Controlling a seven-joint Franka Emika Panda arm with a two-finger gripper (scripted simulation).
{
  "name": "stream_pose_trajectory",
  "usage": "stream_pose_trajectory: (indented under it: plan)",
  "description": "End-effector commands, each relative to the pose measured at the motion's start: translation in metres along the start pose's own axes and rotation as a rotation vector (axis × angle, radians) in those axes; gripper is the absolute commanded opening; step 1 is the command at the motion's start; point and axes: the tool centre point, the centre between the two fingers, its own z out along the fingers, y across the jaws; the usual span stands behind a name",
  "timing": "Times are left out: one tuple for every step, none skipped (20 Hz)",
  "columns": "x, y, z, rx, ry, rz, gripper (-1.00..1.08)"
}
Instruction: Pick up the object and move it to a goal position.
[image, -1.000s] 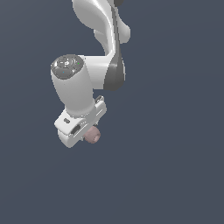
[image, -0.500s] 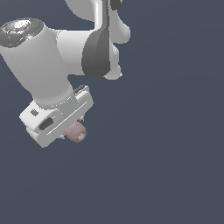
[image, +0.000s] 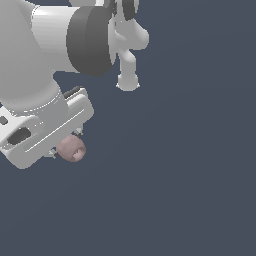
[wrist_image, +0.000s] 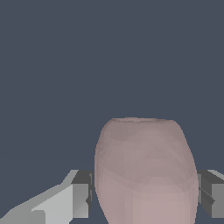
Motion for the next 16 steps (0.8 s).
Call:
stream_pose_trajectory:
  plan:
    - [-0.002,0.005,-0.007,0.0,0.0,0.0,-1.0]
    - [-0.002,0.007,-0.009,0.0,0.0,0.0,-1.0]
    - [-0.003,0.008,-0.011,0.0,0.0,0.0,-1.0]
    - [-0.003,0.009,-0.013,0.0,0.0,0.0,-1.0]
    - [-0.003,0.011,-0.014,0.0,0.0,0.0,-1.0]
    - [-0.004,0.012,-0.016,0.0,-0.001,0.0,-1.0]
    - [-0.004,0.012,-0.017,0.0,-0.001,0.0,-1.0]
    - [-0.004,0.013,-0.018,0.0,-0.001,0.0,-1.0]
    - [-0.004,0.014,-0.019,0.0,-0.001,0.0,-1.0]
    - [-0.004,0.014,-0.019,0.0,-0.001,0.0,-1.0]
    - [-0.004,0.015,-0.02,0.0,-0.001,0.0,-1.0]
    - [-0.004,0.015,-0.02,0.0,-0.001,0.0,-1.0]
    - [-0.005,0.016,-0.021,0.0,-0.001,0.0,-1.0]
    - [-0.005,0.016,-0.021,0.0,-0.001,0.0,-1.0]
    - [-0.005,0.016,-0.021,0.0,-0.001,0.0,-1.0]
    - [-0.005,0.016,-0.021,0.0,-0.001,0.0,-1.0]
